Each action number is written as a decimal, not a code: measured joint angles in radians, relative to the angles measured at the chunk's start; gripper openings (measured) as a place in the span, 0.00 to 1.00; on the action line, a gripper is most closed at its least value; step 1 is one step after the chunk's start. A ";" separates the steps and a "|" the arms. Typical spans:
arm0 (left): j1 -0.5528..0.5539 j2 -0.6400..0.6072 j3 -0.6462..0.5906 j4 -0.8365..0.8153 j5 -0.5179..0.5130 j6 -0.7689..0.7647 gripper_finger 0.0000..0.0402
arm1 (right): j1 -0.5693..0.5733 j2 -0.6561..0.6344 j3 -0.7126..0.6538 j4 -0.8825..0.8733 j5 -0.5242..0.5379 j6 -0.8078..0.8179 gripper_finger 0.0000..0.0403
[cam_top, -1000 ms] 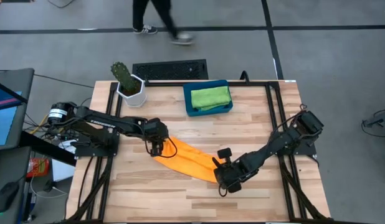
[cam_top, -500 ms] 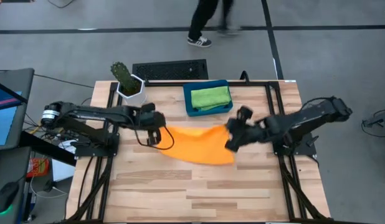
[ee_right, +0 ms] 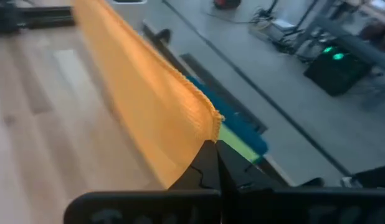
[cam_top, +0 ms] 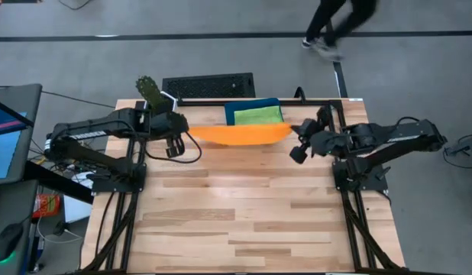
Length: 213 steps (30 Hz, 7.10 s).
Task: Fold microfiber towels
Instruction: Fold the orange microfiber cloth
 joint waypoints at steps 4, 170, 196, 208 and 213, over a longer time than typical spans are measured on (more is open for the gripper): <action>-0.036 0.000 -0.021 -0.035 0.098 -0.053 0.00 | 0.085 0.056 -0.028 0.005 -0.015 0.088 0.01; -0.087 -0.241 -0.515 0.437 0.209 -0.363 0.34 | -0.003 0.521 -0.196 0.123 -0.567 0.457 0.01; 0.008 -0.045 -0.578 0.686 0.470 -0.106 0.34 | 0.011 0.523 -0.197 -0.001 -0.564 0.437 0.32; 0.211 -0.015 -0.695 0.637 0.685 0.149 0.34 | 0.090 0.524 -0.197 0.107 -0.565 0.456 0.46; 0.268 -0.014 -0.784 0.771 0.739 0.079 0.34 | 0.094 0.524 -0.197 0.109 -0.565 0.457 0.44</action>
